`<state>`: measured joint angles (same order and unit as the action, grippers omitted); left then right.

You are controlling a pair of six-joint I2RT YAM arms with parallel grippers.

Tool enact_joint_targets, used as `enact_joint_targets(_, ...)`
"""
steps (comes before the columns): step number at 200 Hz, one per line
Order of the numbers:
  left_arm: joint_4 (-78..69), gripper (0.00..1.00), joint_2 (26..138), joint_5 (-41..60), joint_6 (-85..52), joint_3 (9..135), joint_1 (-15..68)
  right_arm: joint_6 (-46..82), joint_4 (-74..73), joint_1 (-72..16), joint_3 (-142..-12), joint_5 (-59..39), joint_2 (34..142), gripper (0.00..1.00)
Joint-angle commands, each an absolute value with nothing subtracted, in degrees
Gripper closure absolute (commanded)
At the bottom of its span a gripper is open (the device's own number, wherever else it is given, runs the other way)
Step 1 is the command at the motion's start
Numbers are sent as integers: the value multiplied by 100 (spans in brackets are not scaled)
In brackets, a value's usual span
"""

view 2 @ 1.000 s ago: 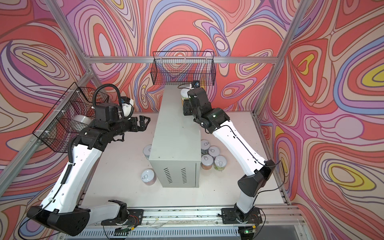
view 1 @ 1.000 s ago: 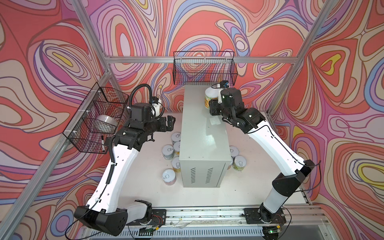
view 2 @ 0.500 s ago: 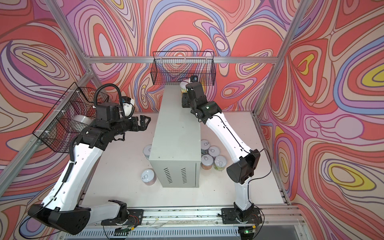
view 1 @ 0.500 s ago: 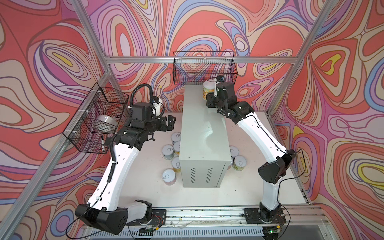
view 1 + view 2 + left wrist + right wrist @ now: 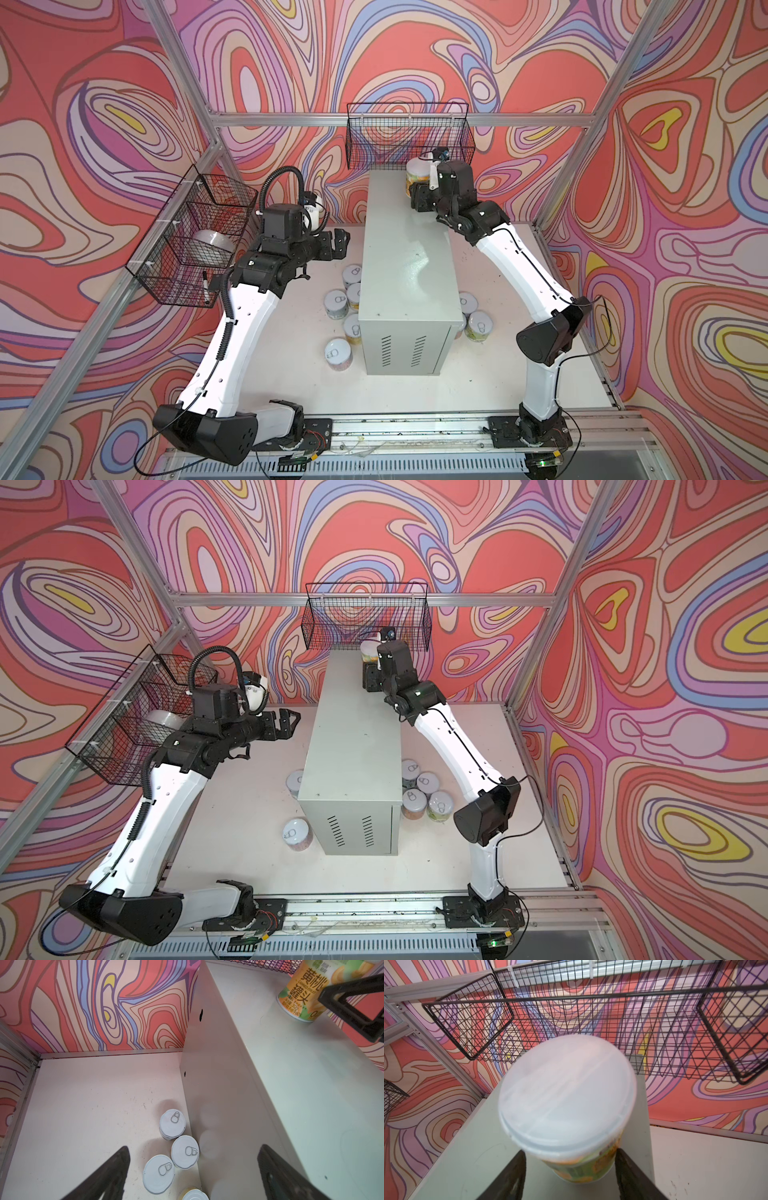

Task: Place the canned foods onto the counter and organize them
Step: 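Slide the can with the right gripper to the cabinet's far end, then open the right gripper and draw it back while lowering the left gripper toward the cans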

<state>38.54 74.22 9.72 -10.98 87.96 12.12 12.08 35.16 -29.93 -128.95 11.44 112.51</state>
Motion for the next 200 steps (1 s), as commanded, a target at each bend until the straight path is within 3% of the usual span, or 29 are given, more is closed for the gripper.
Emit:
enact_joint_targets(1, 3700, 4, 7505, 1065, -1155, 8758, 1160, 1035, 3297, -2786, -12836, 910, 11073, 31)
enact_joint_targets(101, 3666, 4, 7550, 981, -1193, 8667, 1144, 1140, 3641, -2681, -13539, 1070, 11583, 28)
enact_joint_targets(154, 3671, 3, 7492, 1020, -1246, 8574, 1143, 1184, 3613, -2646, -13822, 937, 11711, 34)
enact_joint_targets(200, 3686, 2, 7161, 892, -1375, 8233, 1143, 1213, 3269, -2651, -13233, 675, 11247, 33)
